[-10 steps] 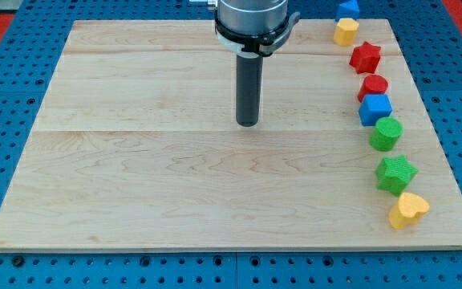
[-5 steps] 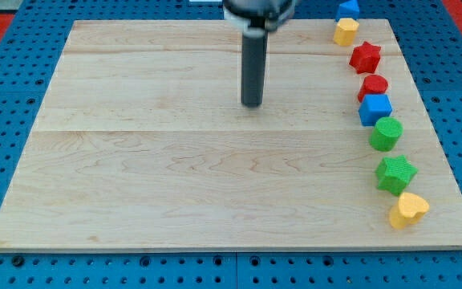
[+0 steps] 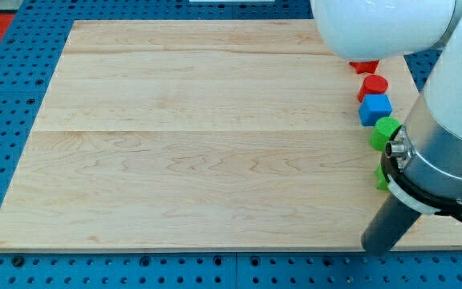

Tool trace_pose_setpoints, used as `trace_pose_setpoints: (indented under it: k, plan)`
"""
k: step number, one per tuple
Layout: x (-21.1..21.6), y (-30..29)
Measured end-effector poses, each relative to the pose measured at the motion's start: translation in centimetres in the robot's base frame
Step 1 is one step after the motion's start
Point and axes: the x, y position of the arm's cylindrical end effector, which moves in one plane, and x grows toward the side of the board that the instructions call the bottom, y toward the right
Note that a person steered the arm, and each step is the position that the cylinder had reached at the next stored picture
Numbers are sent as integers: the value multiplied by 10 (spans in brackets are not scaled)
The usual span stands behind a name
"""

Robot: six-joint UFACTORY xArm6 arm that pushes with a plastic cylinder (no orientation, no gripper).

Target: Move the red star left and down a bit

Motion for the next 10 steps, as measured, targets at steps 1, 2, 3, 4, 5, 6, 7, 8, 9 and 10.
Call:
trace_pose_setpoints:
  k: [1, 2, 3, 4, 5, 6, 7, 8, 9, 10]
  plan:
    - [-1, 40]
    - [-1, 97]
    - [-50, 140]
    - [-122, 164]
    - [-175, 174]
    - [-213, 180]
    - [-236, 180]
    - [-239, 181]
    - [-239, 180]
    - [-240, 180]
